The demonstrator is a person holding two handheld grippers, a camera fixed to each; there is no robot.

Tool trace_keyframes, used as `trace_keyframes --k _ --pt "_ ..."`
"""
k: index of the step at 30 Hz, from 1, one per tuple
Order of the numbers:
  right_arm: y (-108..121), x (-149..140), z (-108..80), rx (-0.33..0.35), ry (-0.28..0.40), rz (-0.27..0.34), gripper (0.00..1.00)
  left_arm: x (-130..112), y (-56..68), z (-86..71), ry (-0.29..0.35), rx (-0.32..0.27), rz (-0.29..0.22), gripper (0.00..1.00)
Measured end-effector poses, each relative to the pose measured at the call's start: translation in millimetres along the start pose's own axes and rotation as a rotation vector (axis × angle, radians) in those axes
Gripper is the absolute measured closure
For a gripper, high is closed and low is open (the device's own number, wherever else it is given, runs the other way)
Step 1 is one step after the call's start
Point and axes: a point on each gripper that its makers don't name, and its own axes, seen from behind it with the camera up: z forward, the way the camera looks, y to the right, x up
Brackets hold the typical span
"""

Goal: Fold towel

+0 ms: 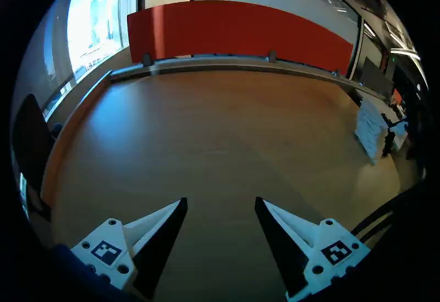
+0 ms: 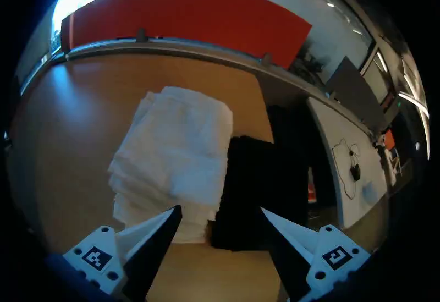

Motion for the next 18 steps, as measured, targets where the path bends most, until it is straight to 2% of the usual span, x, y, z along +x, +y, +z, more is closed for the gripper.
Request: trace_keyframes --k 9,18 --pt "-10.2 12.4 -10.5 0.001 0.041 -0.008 0.00 2.6 -0.3 -1.5 0.009 -0.005 -0.002 0.09" --pt "-39.2 38.6 -27.5 0.027 0.159 0.041 0.00 10.7 -4.7 -3.3 0.035 0.002 -0.010 0.09"
